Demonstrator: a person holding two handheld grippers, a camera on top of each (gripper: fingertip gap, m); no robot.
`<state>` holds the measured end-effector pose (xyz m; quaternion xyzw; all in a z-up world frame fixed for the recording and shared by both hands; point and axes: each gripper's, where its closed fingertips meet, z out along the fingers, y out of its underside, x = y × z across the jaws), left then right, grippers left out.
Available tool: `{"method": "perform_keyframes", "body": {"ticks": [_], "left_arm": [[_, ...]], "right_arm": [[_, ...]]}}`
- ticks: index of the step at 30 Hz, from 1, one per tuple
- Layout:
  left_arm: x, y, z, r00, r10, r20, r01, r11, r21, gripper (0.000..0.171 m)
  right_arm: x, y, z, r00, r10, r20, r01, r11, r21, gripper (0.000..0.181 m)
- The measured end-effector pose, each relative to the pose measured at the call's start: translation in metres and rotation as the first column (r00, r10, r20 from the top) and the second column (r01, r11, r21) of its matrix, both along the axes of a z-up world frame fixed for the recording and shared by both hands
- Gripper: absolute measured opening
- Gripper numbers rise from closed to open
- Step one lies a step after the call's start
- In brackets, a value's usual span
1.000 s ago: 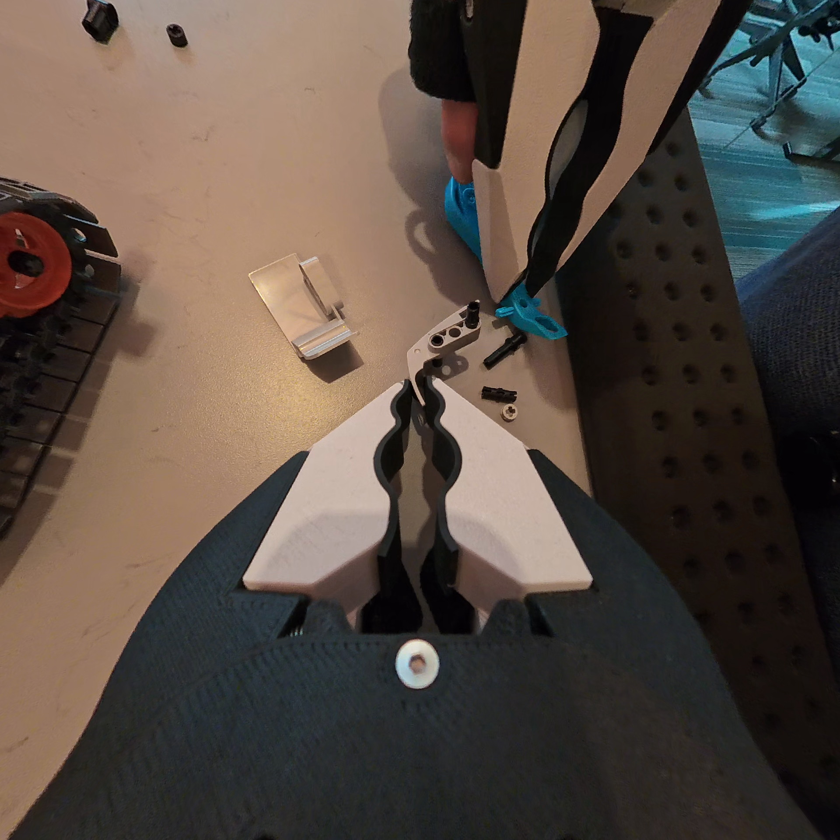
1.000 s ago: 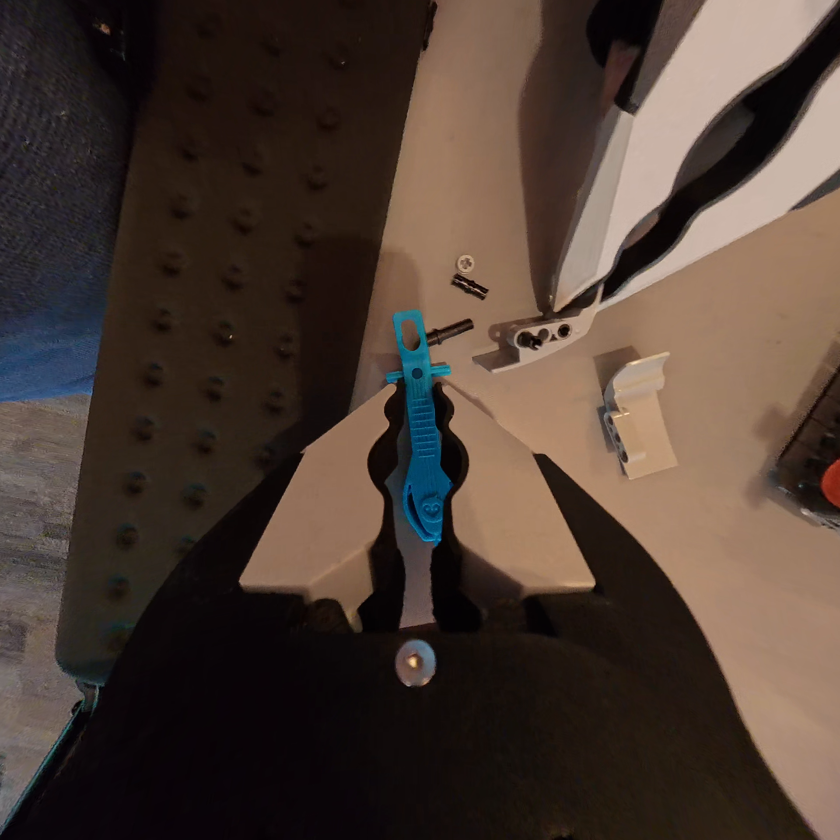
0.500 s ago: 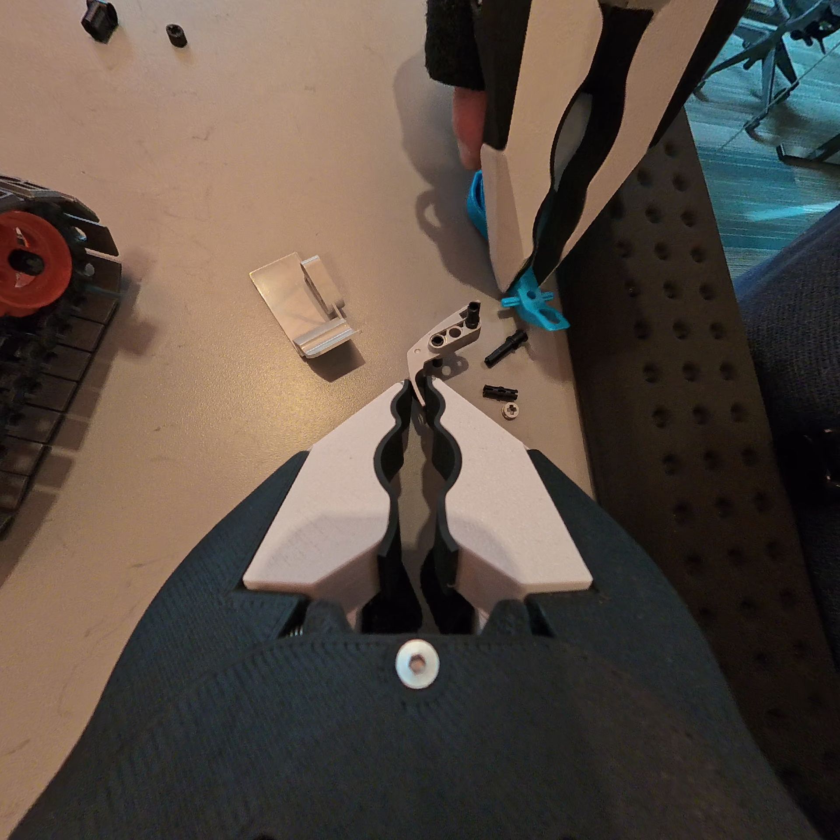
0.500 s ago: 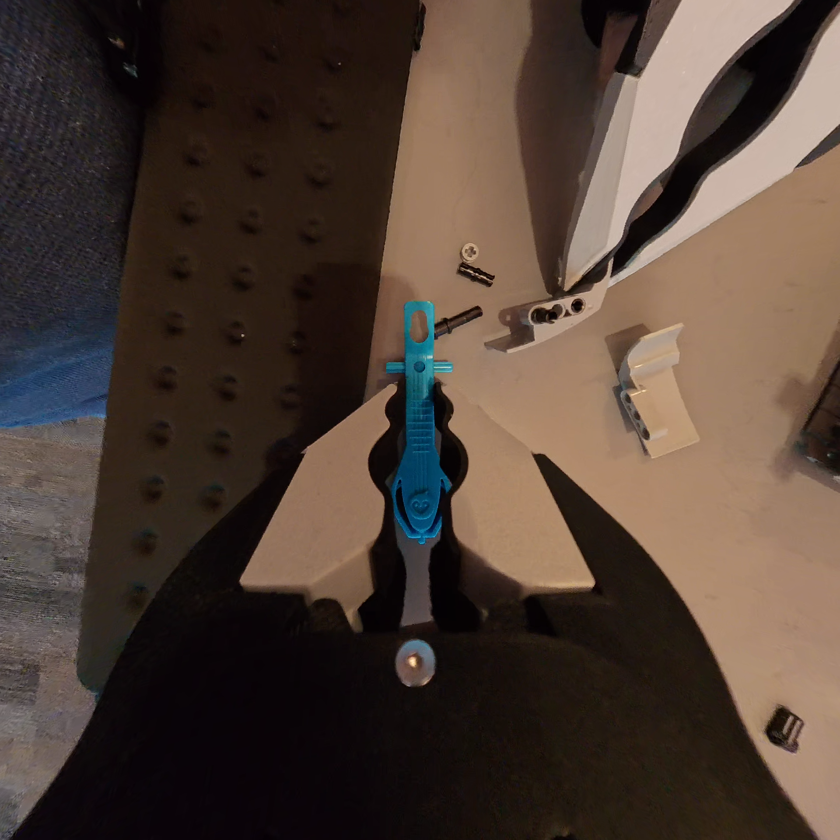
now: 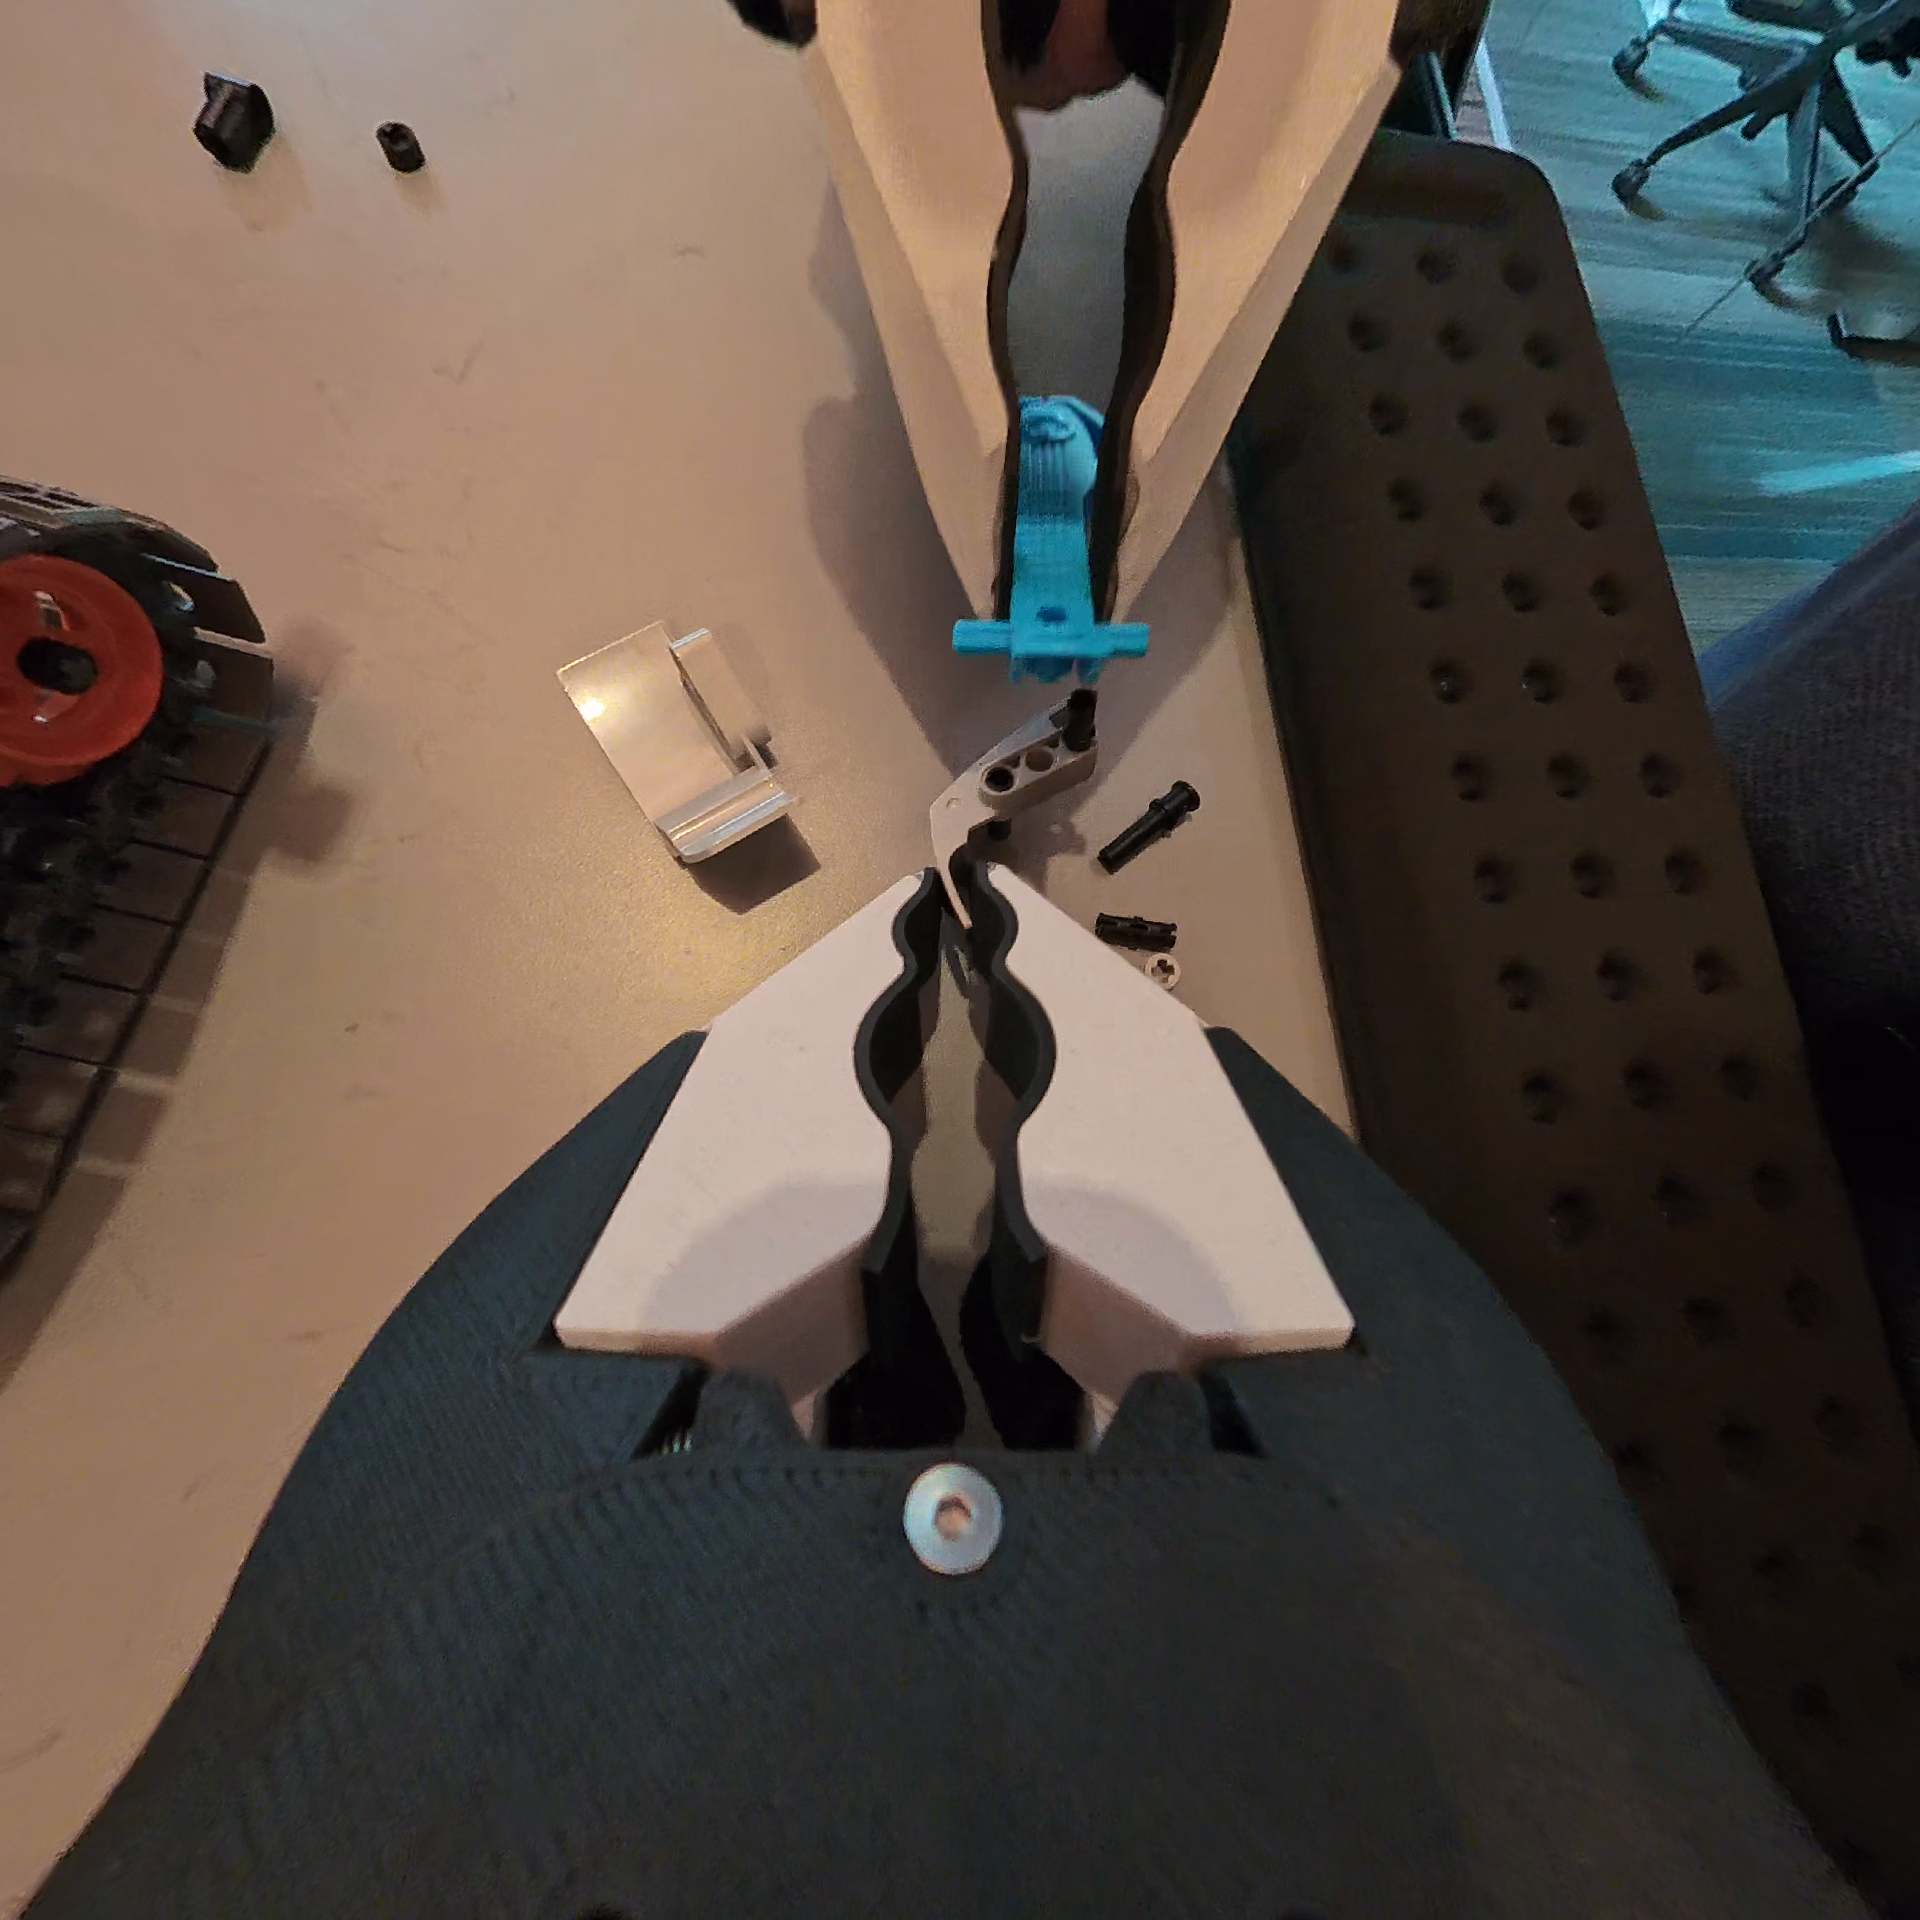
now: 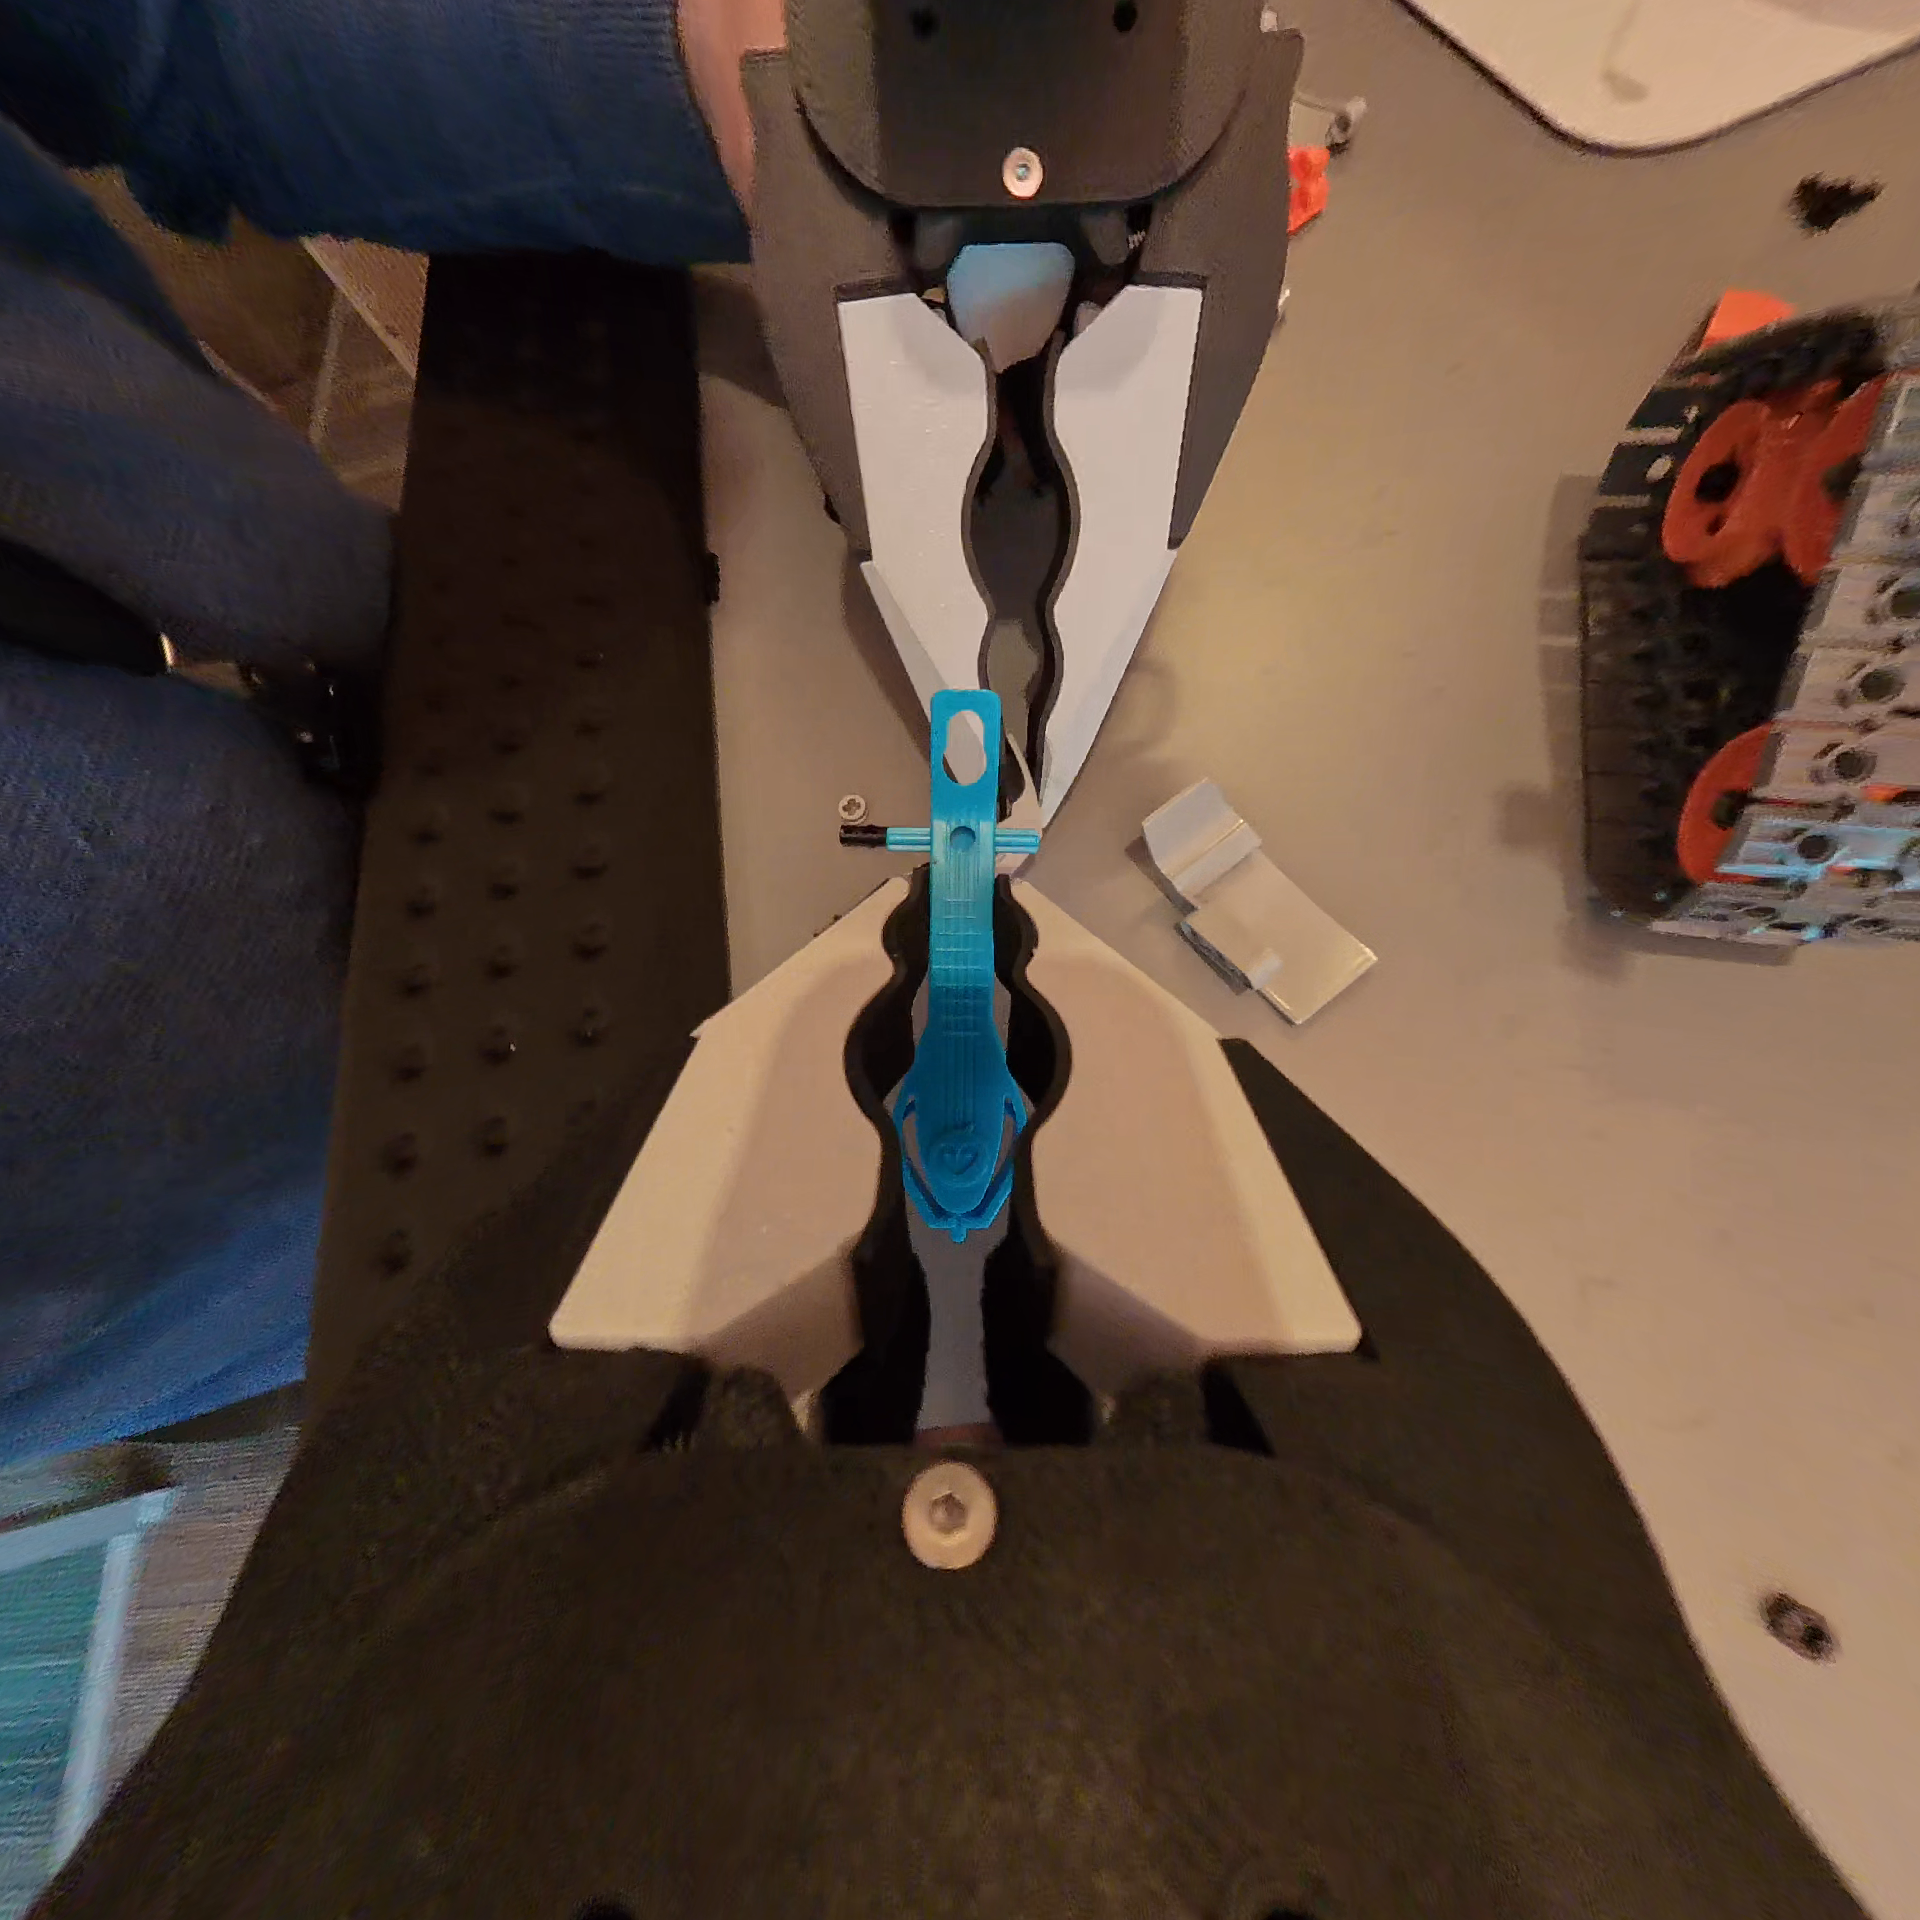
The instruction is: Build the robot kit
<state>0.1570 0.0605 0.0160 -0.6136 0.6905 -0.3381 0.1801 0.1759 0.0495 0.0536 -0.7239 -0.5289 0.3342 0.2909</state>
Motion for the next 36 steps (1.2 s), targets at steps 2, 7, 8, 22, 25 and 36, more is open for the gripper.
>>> {"method": "perform_keyframes", "body": {"ticks": [2,7,8,22,25,36], "left_arm": [[0.0,0.001,0.0,1.0,0.001,-0.003,-0.001,1.0,-0.001,0.002],[0.001,-0.001,0.0,1.0,-0.012,-0.025,0.011,0.999,-0.04,0.003],[0.001,-0.001,0.0,0.999,-0.018,-0.027,0.017,0.999,-0.037,0.003],[0.002,0.003,0.0,0.999,-0.026,-0.029,0.023,0.995,-0.097,0.003],[0.003,0.003,0.0,0.999,-0.028,-0.03,0.025,0.994,-0.104,0.003],[0.002,0.002,0.0,0.999,-0.033,-0.032,0.03,0.995,-0.098,0.003]], "right_arm": [[-0.003,0.0,-0.006,1.0,-0.013,-0.018,0.011,0.995,-0.097,0.009],[-0.002,0.003,-0.013,0.998,0.007,-0.066,-0.027,0.952,-0.305,0.009],[-0.002,0.0,-0.012,0.997,0.031,-0.076,-0.055,0.94,-0.338,0.009],[-0.004,0.005,-0.018,0.989,0.058,-0.133,-0.121,0.836,-0.536,0.009],[-0.005,0.005,-0.018,0.99,0.066,-0.125,-0.124,0.834,-0.537,0.009],[-0.005,0.005,-0.023,0.968,0.192,0.159,-0.129,0.931,-0.34,0.009]]}}
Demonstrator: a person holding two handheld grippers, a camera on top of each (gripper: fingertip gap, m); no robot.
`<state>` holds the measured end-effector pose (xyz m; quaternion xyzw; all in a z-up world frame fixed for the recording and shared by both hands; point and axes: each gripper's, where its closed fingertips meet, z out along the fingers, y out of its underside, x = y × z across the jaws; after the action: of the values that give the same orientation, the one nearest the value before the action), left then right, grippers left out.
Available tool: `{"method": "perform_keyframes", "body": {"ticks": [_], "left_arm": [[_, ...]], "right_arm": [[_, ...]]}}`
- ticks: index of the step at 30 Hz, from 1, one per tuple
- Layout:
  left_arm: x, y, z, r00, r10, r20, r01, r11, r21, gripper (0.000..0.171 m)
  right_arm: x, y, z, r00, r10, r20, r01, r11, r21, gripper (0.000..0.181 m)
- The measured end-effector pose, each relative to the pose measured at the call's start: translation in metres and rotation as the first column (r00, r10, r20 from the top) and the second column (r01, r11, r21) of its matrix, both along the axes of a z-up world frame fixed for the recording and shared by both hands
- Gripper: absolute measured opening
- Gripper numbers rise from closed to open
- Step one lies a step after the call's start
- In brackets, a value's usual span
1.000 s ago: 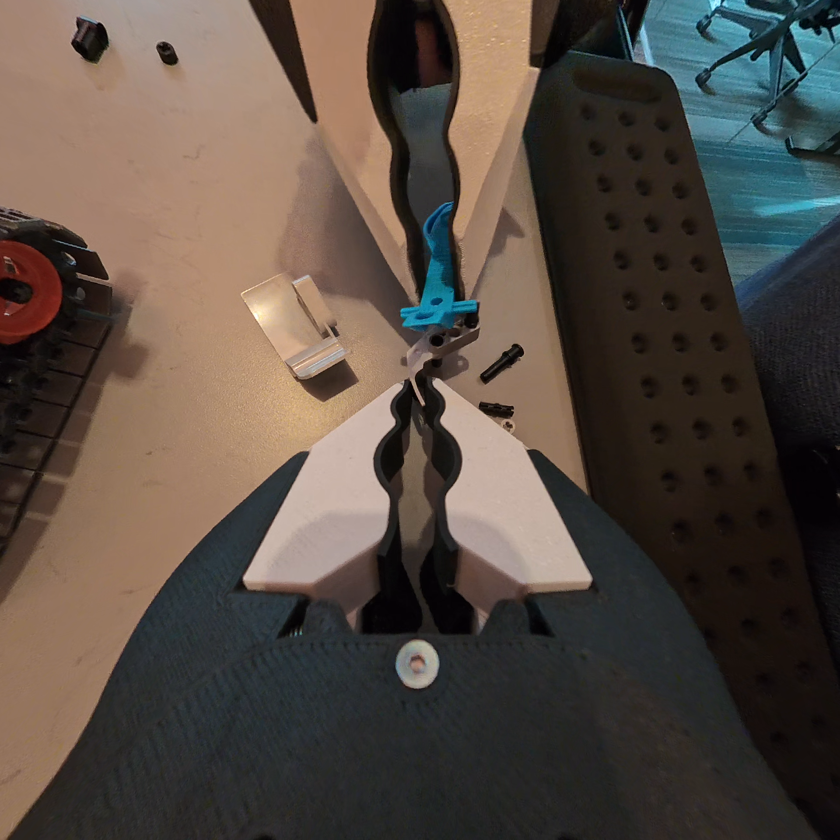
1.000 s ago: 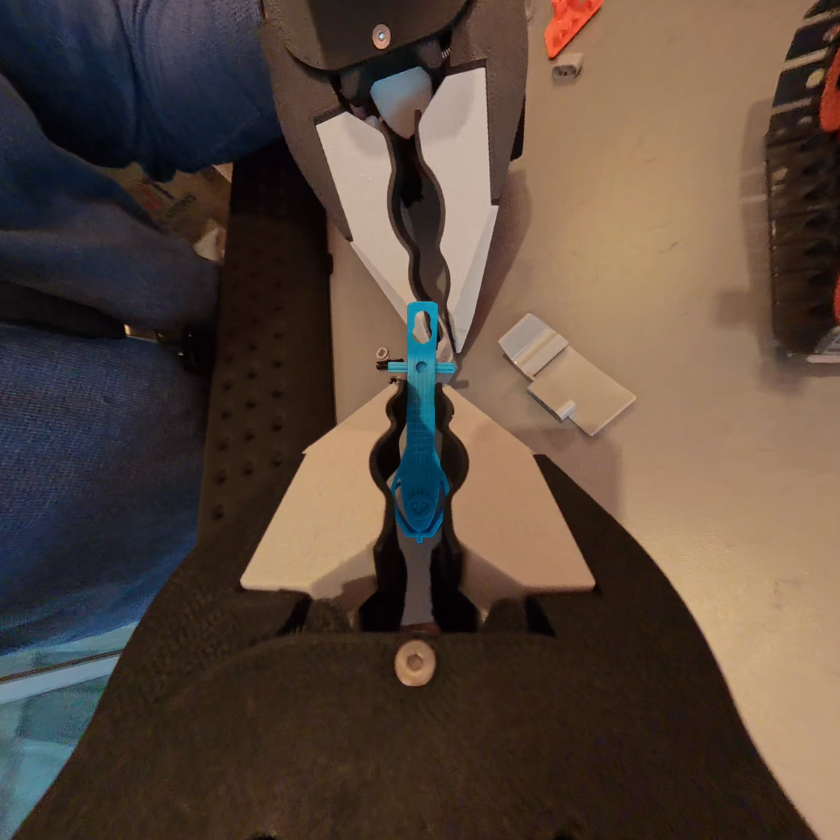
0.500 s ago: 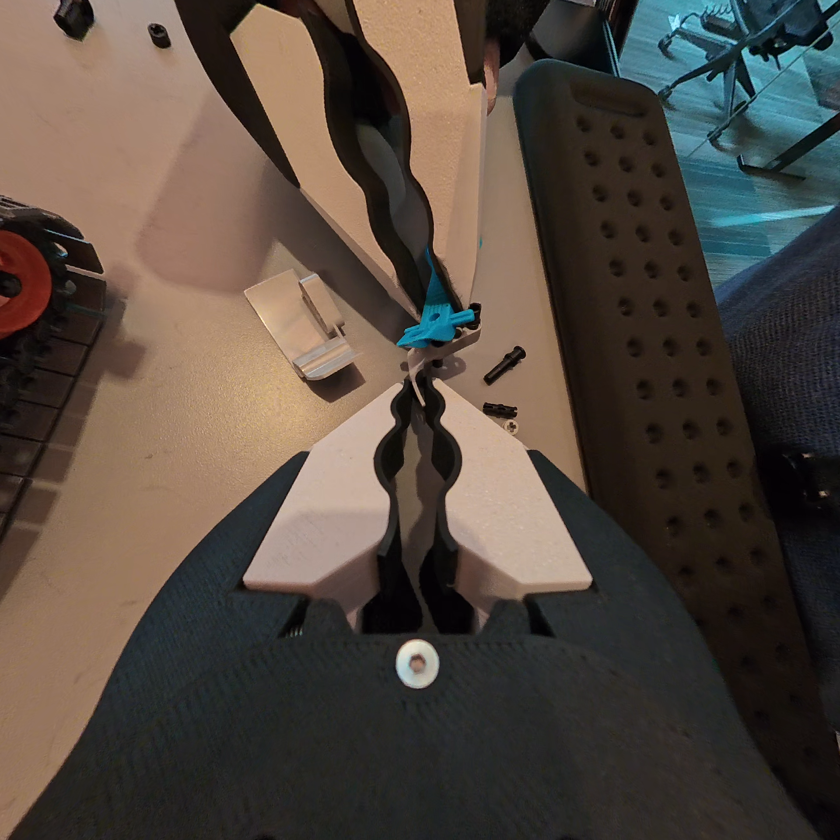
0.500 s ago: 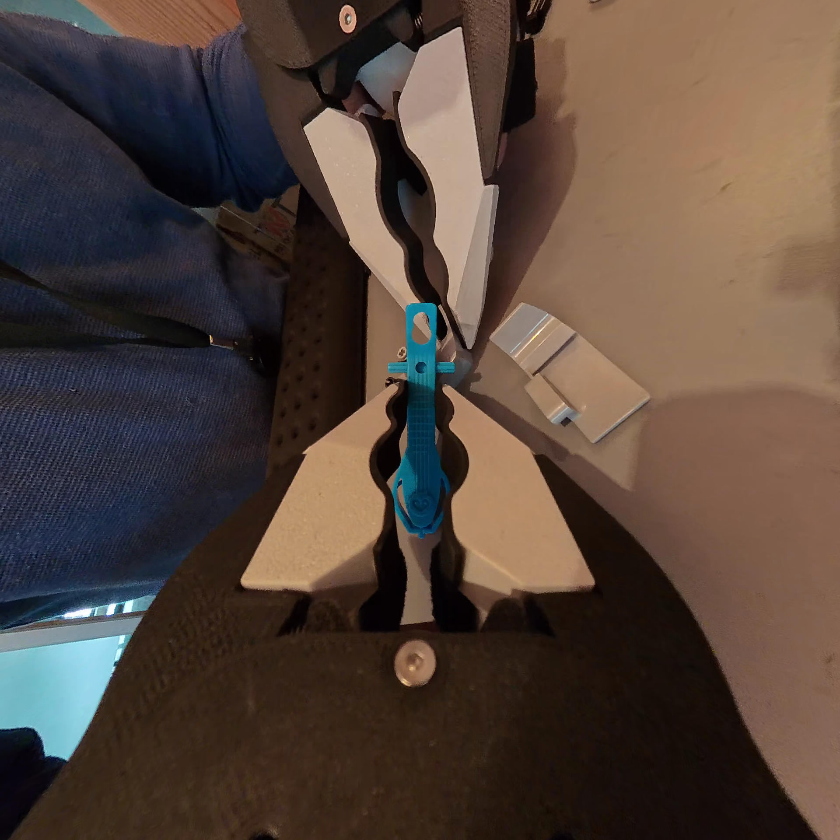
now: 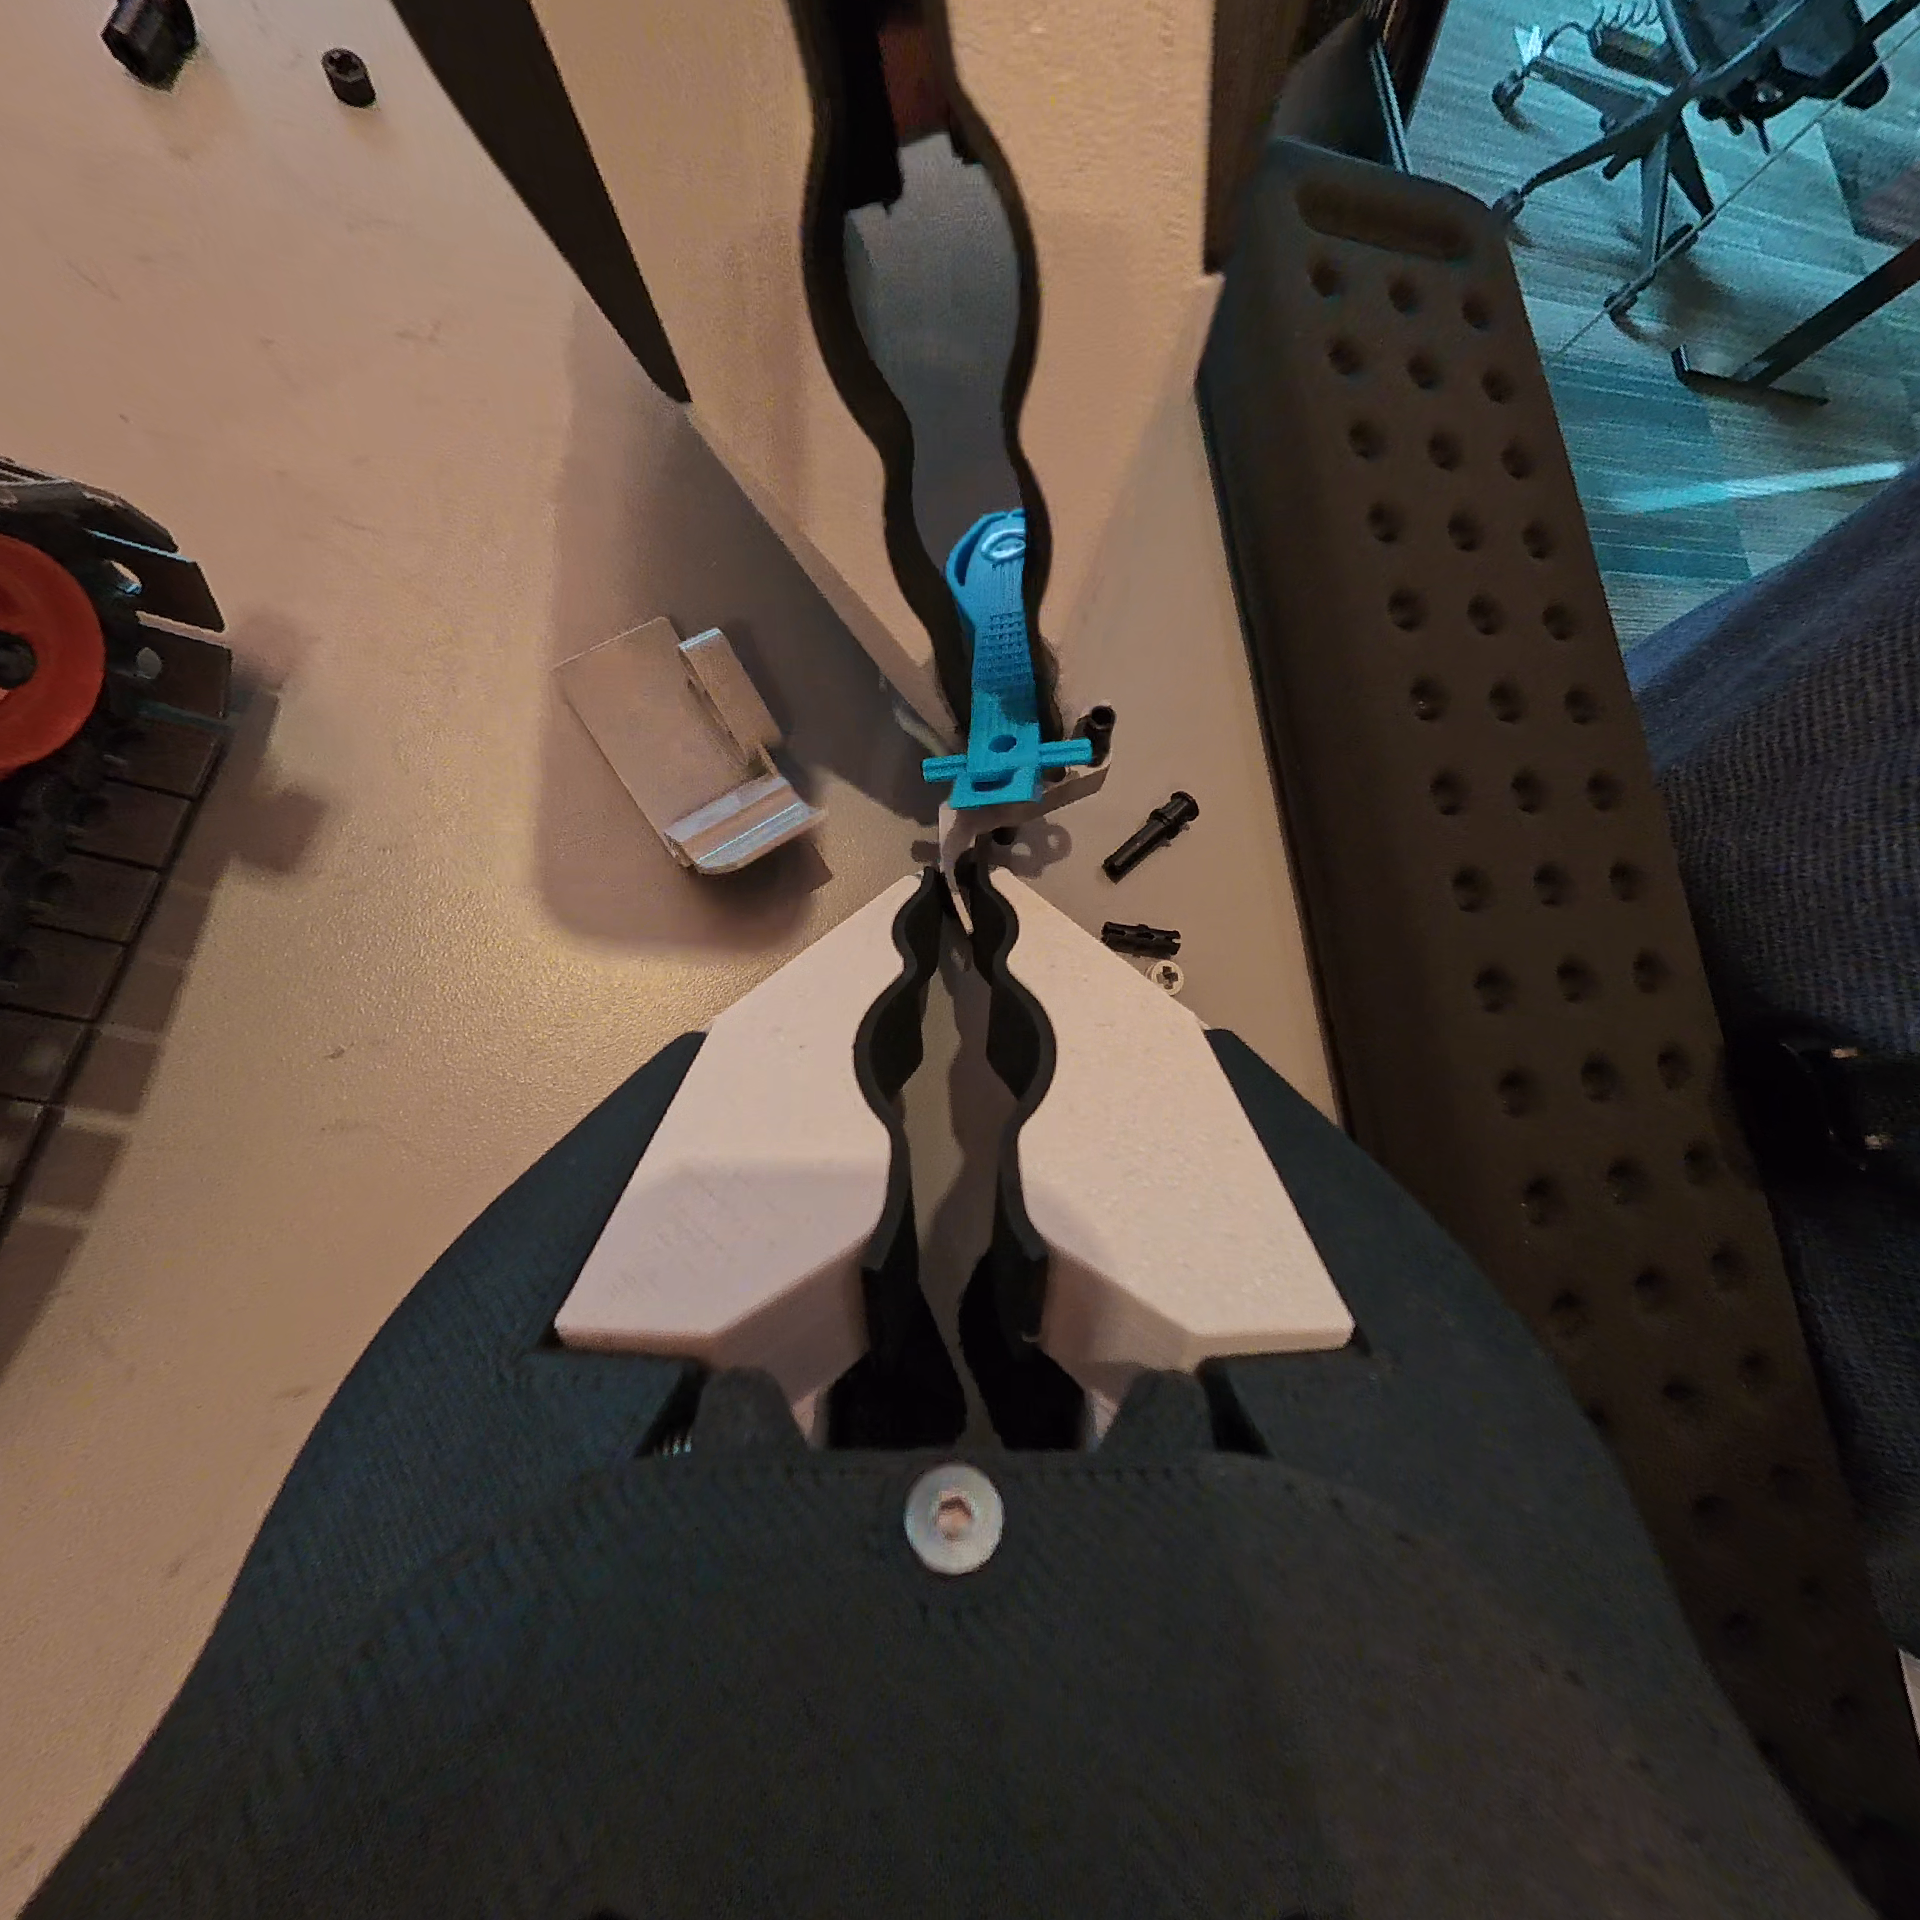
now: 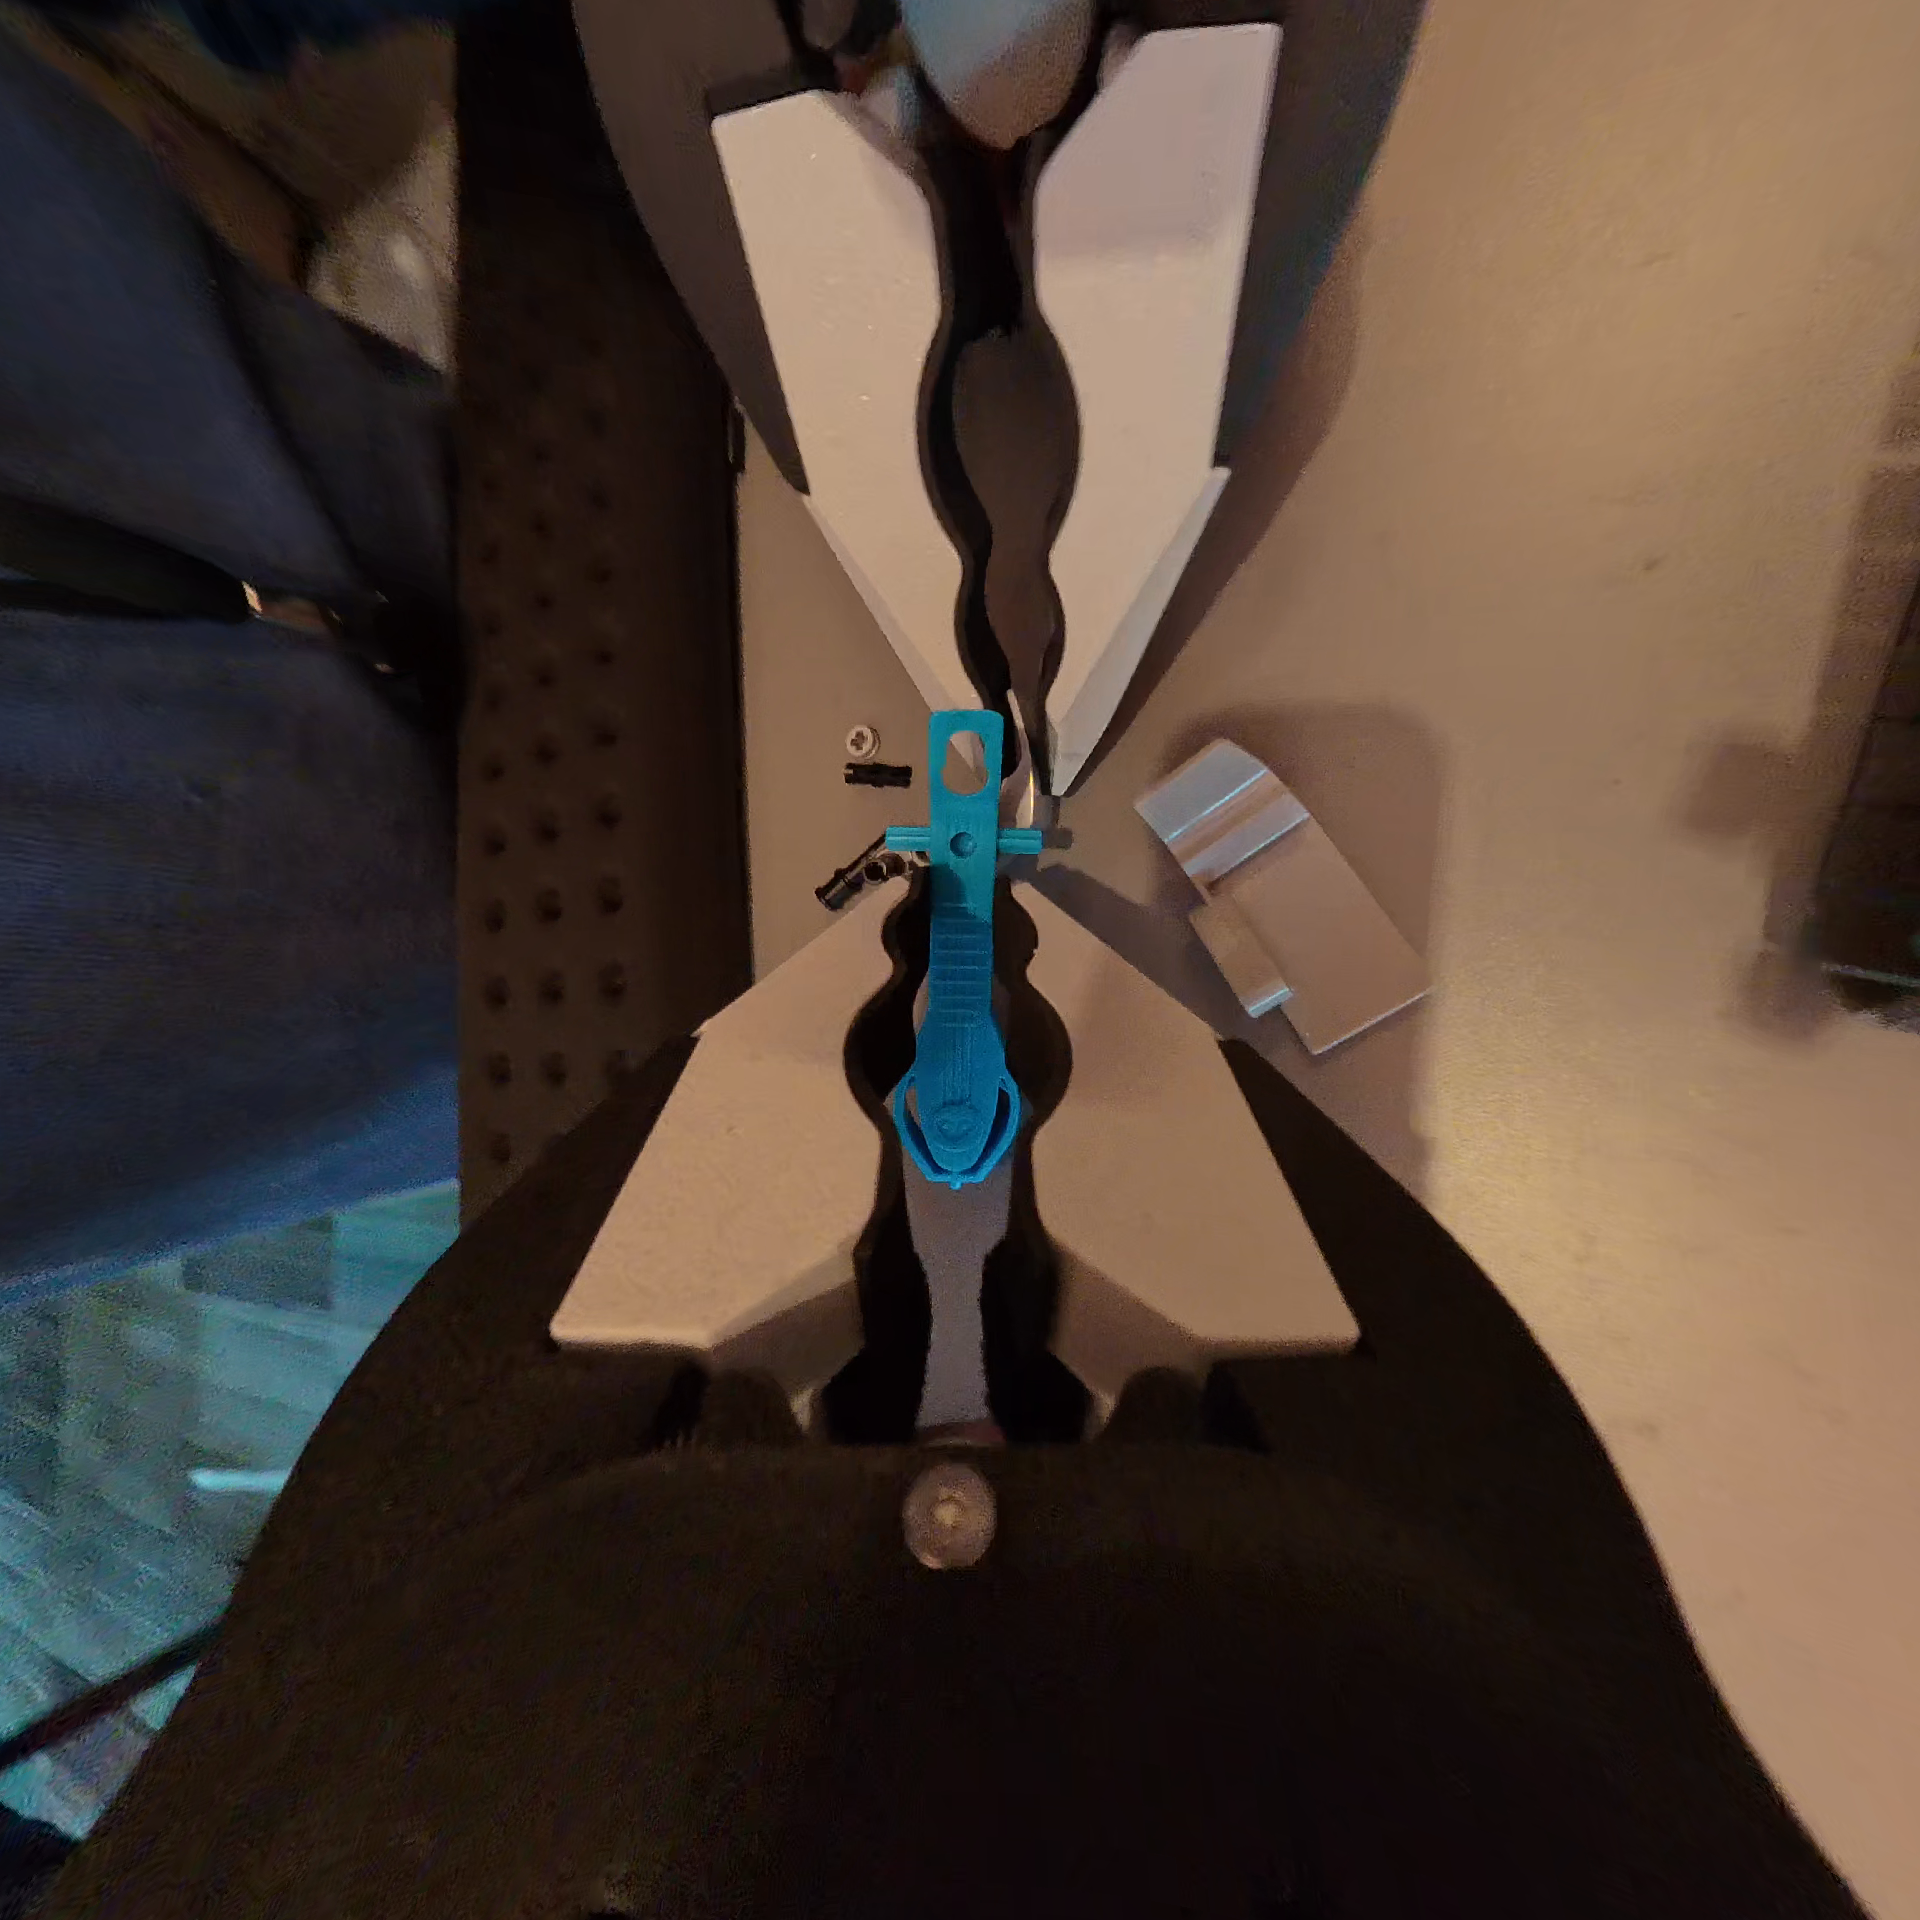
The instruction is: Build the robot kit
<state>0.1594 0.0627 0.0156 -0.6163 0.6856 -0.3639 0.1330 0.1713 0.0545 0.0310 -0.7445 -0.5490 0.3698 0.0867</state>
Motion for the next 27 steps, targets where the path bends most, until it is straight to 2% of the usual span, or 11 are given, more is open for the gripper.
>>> {"method": "perform_keyframes", "body": {"ticks": [3,7,11,15,18,22,27], "left_arm": [[0.0,0.0,0.0,1.0,0.002,0.002,-0.002,1.0,0.004,0.003],[0.001,0.0,0.001,1.0,0.004,0.014,-0.004,1.0,0.009,0.002],[-0.001,0.002,0.001,0.999,0.016,0.045,-0.017,1.0,0.007,0.003],[-0.002,0.002,0.0,0.999,0.019,0.026,-0.019,1.0,-0.009,0.003],[-0.002,0.004,0.0,0.999,0.029,0.029,-0.029,1.0,0.004,0.003],[-0.002,0.005,0.0,0.999,0.026,0.027,-0.026,1.0,0.004,0.003],[-0.001,0.004,0.0,0.999,0.02,0.026,-0.02,1.0,0.011,0.003]], "right_arm": [[0.001,0.0,-0.001,0.986,0.064,0.152,-0.081,0.991,0.111,0.009],[0.002,0.0,-0.003,0.934,0.12,0.338,-0.197,0.959,0.206,0.008],[0.002,0.004,-0.003,0.914,0.117,0.389,-0.216,0.951,0.223,0.008],[-0.001,0.003,-0.004,0.922,0.115,0.37,-0.211,0.949,0.232,0.009],[0.0,0.007,-0.003,0.964,0.039,0.263,-0.1,0.969,0.225,0.011],[0.003,0.01,0.002,0.986,-0.031,0.163,-0.005,0.976,0.217,0.02],[-0.004,0.011,0.014,0.997,-0.046,0.057,0.03,0.967,0.253,0.009]]}}
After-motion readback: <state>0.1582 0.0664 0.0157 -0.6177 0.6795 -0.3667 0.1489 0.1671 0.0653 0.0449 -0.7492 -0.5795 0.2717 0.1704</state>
